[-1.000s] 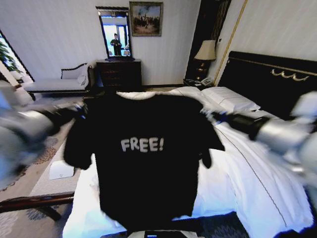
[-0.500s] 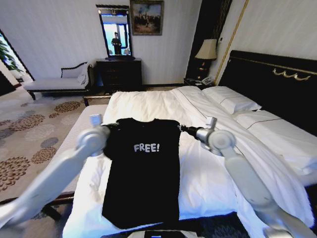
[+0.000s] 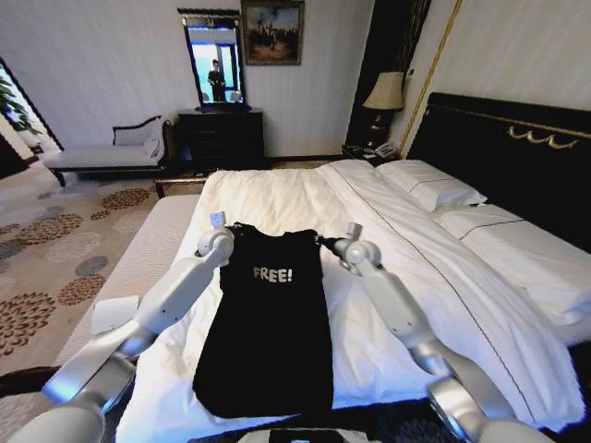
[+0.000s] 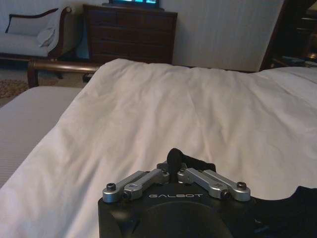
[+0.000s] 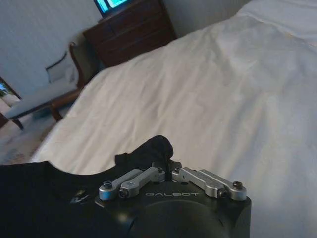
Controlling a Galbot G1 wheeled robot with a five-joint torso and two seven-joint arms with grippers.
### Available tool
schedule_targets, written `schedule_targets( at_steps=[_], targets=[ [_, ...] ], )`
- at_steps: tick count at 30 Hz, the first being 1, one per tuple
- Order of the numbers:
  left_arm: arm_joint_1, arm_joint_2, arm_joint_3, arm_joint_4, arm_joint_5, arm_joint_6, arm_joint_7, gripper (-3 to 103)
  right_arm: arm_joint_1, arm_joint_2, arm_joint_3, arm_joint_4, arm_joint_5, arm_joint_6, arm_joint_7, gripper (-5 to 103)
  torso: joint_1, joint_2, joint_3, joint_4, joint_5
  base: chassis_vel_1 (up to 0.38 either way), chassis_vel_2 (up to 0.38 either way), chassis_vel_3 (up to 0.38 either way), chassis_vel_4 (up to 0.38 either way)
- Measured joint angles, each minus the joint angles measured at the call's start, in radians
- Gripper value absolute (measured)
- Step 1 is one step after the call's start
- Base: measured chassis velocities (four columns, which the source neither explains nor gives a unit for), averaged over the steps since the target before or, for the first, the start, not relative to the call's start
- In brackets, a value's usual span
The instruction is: Fold the clothes on the bed.
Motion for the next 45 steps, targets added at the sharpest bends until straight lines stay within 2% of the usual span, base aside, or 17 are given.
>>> schedule_targets(
  at_steps=[3,4,9,13,14,18,23,29,36,37,38,39,40,41,42,43,45],
  targets=[
    [-0.023,-0.046,-0.001,0.117,0.055,-0.033,0.045,2,0.062,0.042,-0.022,-0.143,-0.042,0.036,-0.032,1,0.0,0.0,0.0,-0.0007,0.0002,0.0,0.0,0.0,0.0],
    [-0.023,-0.046,-0.001,0.117,0.055,-0.033,0.045,2,0.062,0.042,-0.022,-0.143,-0.042,0.036,-0.032,1,0.0,0.0,0.0,-0.0007,0.0002,0.0,0.0,0.0,0.0],
    [-0.063,-0.108,-0.019,0.264,0.117,-0.07,0.096,2,0.153,0.099,-0.015,-0.299,-0.083,0.05,-0.051,1,0.0,0.0,0.0,-0.0009,0.0003,0.0,0.0,0.0,0.0],
    [-0.117,-0.184,-0.048,0.423,0.179,-0.096,0.142,2,0.253,0.163,0.002,-0.505,-0.177,0.082,-0.087,1,0.0,0.0,0.0,-0.0006,0.0003,0.0,0.0,0.0,0.0],
    [-0.117,-0.184,-0.048,0.423,0.179,-0.096,0.142,2,0.253,0.163,0.002,-0.505,-0.177,0.082,-0.087,1,0.0,0.0,0.0,-0.0006,0.0003,0.0,0.0,0.0,0.0],
    [-0.166,-0.273,-0.076,0.577,0.253,-0.122,0.185,2,0.303,0.226,0.039,-0.664,-0.306,0.131,-0.127,1,0.0,0.0,0.0,-0.0009,0.0005,0.0,0.0,0.0,0.0],
    [-0.208,-0.356,-0.117,0.729,0.347,-0.156,0.23,2,0.317,0.256,0.08,-0.746,-0.396,0.167,-0.154,1,0.0,0.0,0.0,-0.0011,0.0005,0.0,0.0,0.0,0.0],
    [-0.202,-0.368,-0.132,0.752,0.38,-0.168,0.237,2,0.334,0.282,0.156,-0.819,-0.465,0.205,-0.172,1,0.0,0.0,0.0,-0.0008,0.0004,0.0,0.0,0.0,0.0],
    [-0.191,-0.367,-0.149,0.749,0.387,-0.175,0.238,2,0.341,0.289,0.163,-0.843,-0.489,0.238,-0.208,-2,0.0,0.0,0.0,-0.0007,0.0004,0.0,0.0,0.0,0.0],
    [-0.188,-0.366,-0.152,0.744,0.385,-0.175,0.238,1,0.34,0.291,0.161,-0.842,-0.491,0.247,-0.212,2,0.0,0.0,0.0,-0.0009,0.0004,0.0,0.0,0.0,0.0],
    [-0.185,-0.364,-0.155,0.74,0.383,-0.176,0.237,6,0.339,0.292,0.16,-0.841,-0.491,0.251,-0.214,2,0.0,0.0,0.0,-0.001,0.0004,0.0,0.0,0.0,0.0],
    [-0.18,-0.36,-0.157,0.731,0.378,-0.177,0.236,11,0.335,0.292,0.154,-0.835,-0.492,0.254,-0.217,7,0.0,0.0,0.0,-0.001,0.0003,0.0,0.0,0.0,0.0],
    [-0.174,-0.356,-0.158,0.722,0.375,-0.177,0.235,11,0.33,0.29,0.147,-0.825,-0.492,0.254,-0.219,13,0.0,0.0,0.0,-0.0009,0.0003,0.0,0.0,0.0,0.0],
    [-0.174,-0.356,-0.158,0.722,0.375,-0.177,0.235,11,0.33,0.29,0.147,-0.825,-0.492,0.254,-0.219,13,0.0,0.0,0.0,-0.0009,0.0003,0.0,0.0,0.0,0.0],
    [-0.167,-0.35,-0.158,0.709,0.373,-0.173,0.234,17,0.323,0.286,0.139,-0.813,-0.492,0.251,-0.219,18,0.0,0.0,0.0,-0.0007,0.0004,0.0,0.0,0.0,0.0],
    [-0.163,-0.346,-0.158,0.701,0.372,-0.17,0.231,22,0.317,0.282,0.132,-0.802,-0.491,0.246,-0.218,18,0.0,0.0,0.0,-0.0006,0.0004,0.0,0.0,0.0,0.0],
    [-0.143,-0.327,-0.154,0.662,0.362,-0.155,0.215,33,0.296,0.263,0.105,-0.761,-0.475,0.223,-0.21,28,0.0,0.0,0.0,-0.0007,0.0003,0.0,0.0,0.0,0.0]
  ],
)
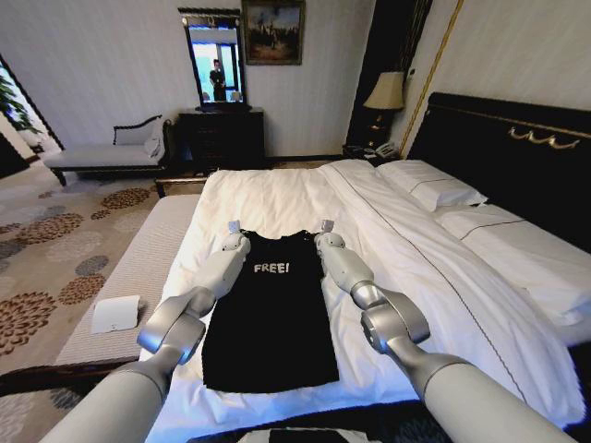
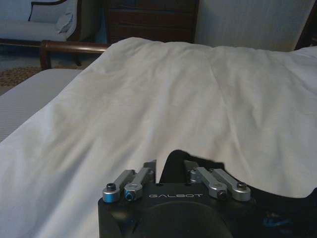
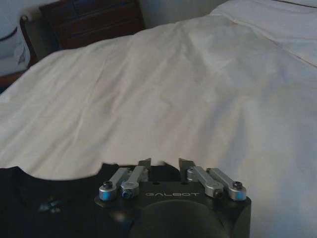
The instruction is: Fold the clothes on the bed.
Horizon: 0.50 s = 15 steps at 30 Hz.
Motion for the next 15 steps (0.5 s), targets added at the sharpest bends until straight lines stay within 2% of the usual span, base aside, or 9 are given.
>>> schedule_targets(
  at_steps=[1,2,5,6,9,10,11,14,15],
  targets=[
    [0.0,0.0,0.0,0.0,0.0,0.0,0.0,33,0.0,0.0,0.0,0.0,0.0,0.0,0.0,28,0.0,0.0,0.0,0.0,0.0,0.0,0.0,0.0,0.0],
    [0.01,0.012,0.004,-0.023,-0.014,0.007,-0.006,33,-0.013,-0.011,-0.015,0.023,0.013,-0.012,0.006,34,0.0,0.0,0.0,-0.0002,0.0,0.0,0.0,0.0,0.0],
    [0.033,0.045,0.019,-0.083,-0.051,0.016,-0.014,49,-0.033,-0.037,-0.043,0.074,0.061,-0.03,0.021,50,0.0,0.0,0.0,0.0,0.0003,0.0,0.0,0.0,0.0],
    [0.033,0.045,0.019,-0.083,-0.051,0.016,-0.014,49,-0.033,-0.037,-0.043,0.074,0.061,-0.03,0.021,50,0.0,0.0,0.0,0.0,0.0003,0.0,0.0,0.0,0.0],
    [0.062,0.075,0.03,-0.149,-0.08,0.017,-0.026,66,-0.056,-0.079,-0.079,0.148,0.136,-0.048,0.039,61,0.0,0.0,0.0,-0.0005,-0.0003,0.0,0.0,0.0,0.0],
    [0.062,0.075,0.03,-0.149,-0.08,0.017,-0.026,66,-0.056,-0.079,-0.079,0.148,0.136,-0.048,0.039,61,0.0,0.0,0.0,-0.0005,-0.0003,0.0,0.0,0.0,0.0],
    [0.075,0.094,0.034,-0.178,-0.091,0.017,-0.03,66,-0.066,-0.091,-0.093,0.18,0.161,-0.056,0.05,68,0.0,0.0,0.0,-0.0008,-0.0002,0.0,0.0,0.0,0.0],
    [0.133,0.176,0.046,-0.304,-0.133,0.029,-0.05,83,-0.114,-0.135,-0.124,0.299,0.252,-0.085,0.091,84,0.0,0.0,0.0,-0.0001,0.0003,0.0,0.0,0.0,0.0],
    [0.133,0.176,0.046,-0.304,-0.133,0.029,-0.05,83,-0.114,-0.135,-0.124,0.299,0.252,-0.085,0.091,84,0.0,0.0,0.0,-0.0001,0.0003,0.0,0.0,0.0,0.0]
  ],
)
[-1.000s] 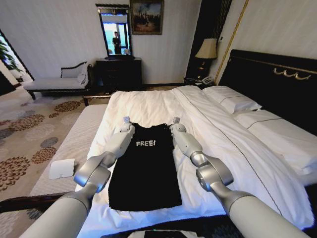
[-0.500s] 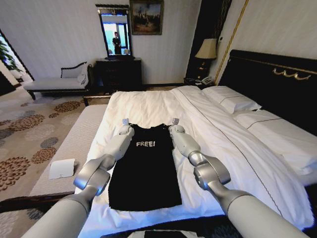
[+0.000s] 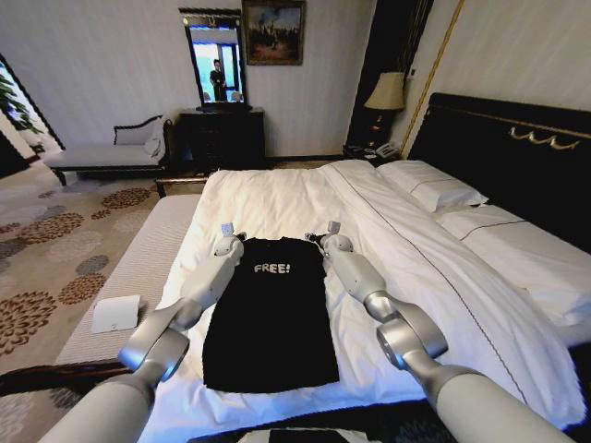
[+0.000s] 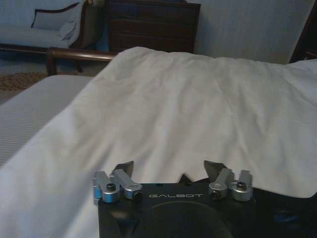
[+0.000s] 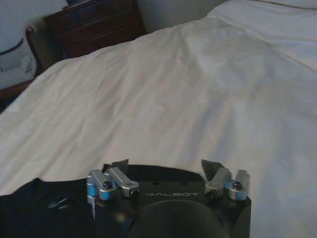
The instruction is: Fold the clothes on the bed.
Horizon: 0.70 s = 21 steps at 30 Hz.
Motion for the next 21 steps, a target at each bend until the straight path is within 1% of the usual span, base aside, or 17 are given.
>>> schedule_targets(
  at_steps=[1,2,3,4,6,8,9,10,11,12,13,14,17,18,19,20,21],
  targets=[
    [0.028,0.03,0.001,-0.056,-0.018,0.004,-0.008,89,-0.03,-0.021,-0.002,0.06,0.034,-0.013,0.016,84,0.0,0.0,0.0,0.0002,-0.0004,0.0,0.0,0.0,0.0],
    [0.058,0.056,-0.001,-0.111,-0.038,0.006,-0.013,93,-0.061,-0.04,-0.002,0.112,0.065,-0.026,0.03,89,0.0,0.0,0.0,0.0003,-0.0003,0.0,0.0,0.0,0.0],
    [0.091,0.08,-0.005,-0.165,-0.057,0.009,-0.019,93,-0.097,-0.061,0.004,0.164,0.096,-0.038,0.044,94,0.0,0.0,0.0,0.0004,-0.0003,0.0,0.0,0.0,0.0],
    [0.091,0.08,-0.005,-0.165,-0.057,0.009,-0.019,93,-0.097,-0.061,0.004,0.164,0.096,-0.038,0.044,94,0.0,0.0,0.0,0.0004,-0.0003,0.0,0.0,0.0,0.0],
    [0.176,0.138,-0.016,-0.279,-0.086,0.011,-0.034,99,-0.188,-0.111,0.026,0.286,0.148,-0.057,0.074,99,0.0,0.0,0.0,0.0002,-0.0001,0.0,0.0,0.0,0.0],
    [0.242,0.177,-0.03,-0.365,-0.091,0.01,-0.044,100,-0.257,-0.151,0.054,0.38,0.181,-0.064,0.092,100,0.0,0.0,0.0,-0.0001,0.0,0.0,0.0,0.0,0.0],
    [0.242,0.177,-0.03,-0.365,-0.091,0.01,-0.044,100,-0.257,-0.151,0.054,0.38,0.181,-0.064,0.092,100,0.0,0.0,0.0,-0.0001,0.0,0.0,0.0,0.0,0.0],
    [0.267,0.19,-0.039,-0.397,-0.094,0.008,-0.046,100,-0.284,-0.165,0.069,0.415,0.196,-0.068,0.1,100,0.0,0.0,0.0,-0.0002,-0.0001,0.0,0.0,0.0,0.0],
    [0.309,0.212,-0.051,-0.46,-0.105,0.002,-0.048,100,-0.328,-0.191,0.096,0.478,0.222,-0.076,0.111,100,0.0,0.0,0.0,-0.0001,0.0,0.0,0.0,0.0,0.0],
    [0.328,0.222,-0.058,-0.487,-0.109,-0.002,-0.048,100,-0.346,-0.203,0.109,0.505,0.233,-0.079,0.116,100,0.0,0.0,0.0,-0.0002,-0.0001,0.0,0.0,0.0,0.0],
    [0.373,0.245,-0.078,-0.546,-0.118,-0.007,-0.047,100,-0.392,-0.236,0.139,0.57,0.26,-0.09,0.125,100,0.0,0.0,0.0,-0.0001,-0.0002,0.0,0.0,0.0,0.0],
    [0.373,0.245,-0.078,-0.546,-0.118,-0.007,-0.047,100,-0.392,-0.236,0.139,0.57,0.26,-0.09,0.125,100,0.0,0.0,0.0,-0.0001,-0.0002,0.0,0.0,0.0,0.0],
    [0.482,0.289,-0.123,-0.655,-0.129,-0.019,-0.039,100,-0.505,-0.299,0.208,0.692,0.315,-0.11,0.141,100,0.0,0.0,0.0,0.0,-0.0002,0.0,0.0,0.0,0.0],
    [0.538,0.307,-0.148,-0.703,-0.13,-0.023,-0.034,100,-0.569,-0.322,0.244,0.753,0.343,-0.118,0.148,100,0.0,0.0,0.0,-0.0001,-0.0003,0.0,0.0,0.0,0.0],
    [0.588,0.322,-0.171,-0.744,-0.13,-0.028,-0.029,100,-0.625,-0.336,0.272,0.804,0.361,-0.125,0.151,100,0.0,0.0,0.0,-0.0005,-0.0001,0.0,0.0,0.0,0.0],
    [0.588,0.322,-0.171,-0.744,-0.13,-0.028,-0.029,100,-0.625,-0.336,0.272,0.804,0.361,-0.125,0.151,100,0.0,0.0,0.0,-0.0005,-0.0001,0.0,0.0,0.0,0.0],
    [0.649,0.336,-0.203,-0.794,-0.129,-0.031,-0.021,100,-0.682,-0.347,0.301,0.853,0.372,-0.131,0.154,100,0.0,0.0,0.0,-0.0006,0.0001,0.0,0.0,0.0,0.0]
  ],
)
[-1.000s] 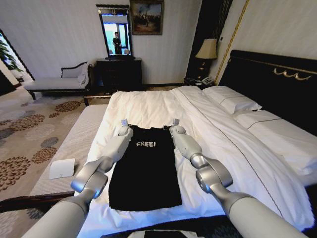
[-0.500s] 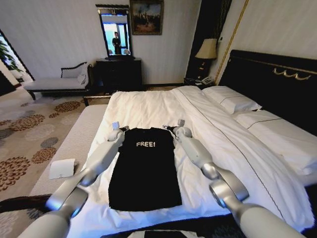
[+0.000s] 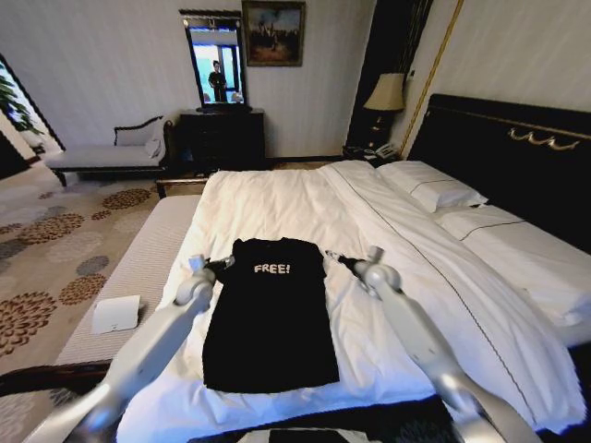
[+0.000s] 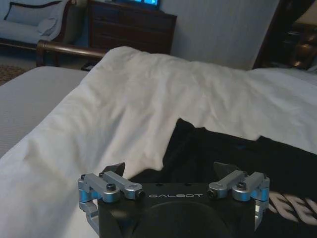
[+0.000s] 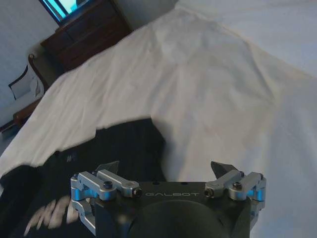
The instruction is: Fold the clothes on the bed.
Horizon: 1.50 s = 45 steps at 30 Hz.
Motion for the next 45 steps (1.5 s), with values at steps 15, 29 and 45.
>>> schedule_targets(
  at_steps=[15,29,45],
  targets=[
    [0.538,-0.089,-0.329,-0.284,0.122,-0.044,0.121,100,-0.544,0.13,0.267,0.316,0.007,-0.05,-0.037,100,0.0,0.0,0.0,0.0007,-0.0003,0.0,0.0,0.0,0.0],
    [0.762,-0.185,-0.397,-0.407,0.205,-0.079,0.166,100,-0.75,0.259,0.322,0.375,0.031,-0.067,-0.086,100,0.0,0.0,0.0,0.0005,-0.0004,0.0,0.0,0.0,0.0],
    [0.915,-0.264,-0.385,-0.417,0.236,-0.127,0.174,100,-0.76,0.317,0.292,0.324,0.059,-0.082,-0.084,100,0.0,0.0,0.0,0.0007,-0.0003,0.0,0.0,0.0,0.0]
  ],
)
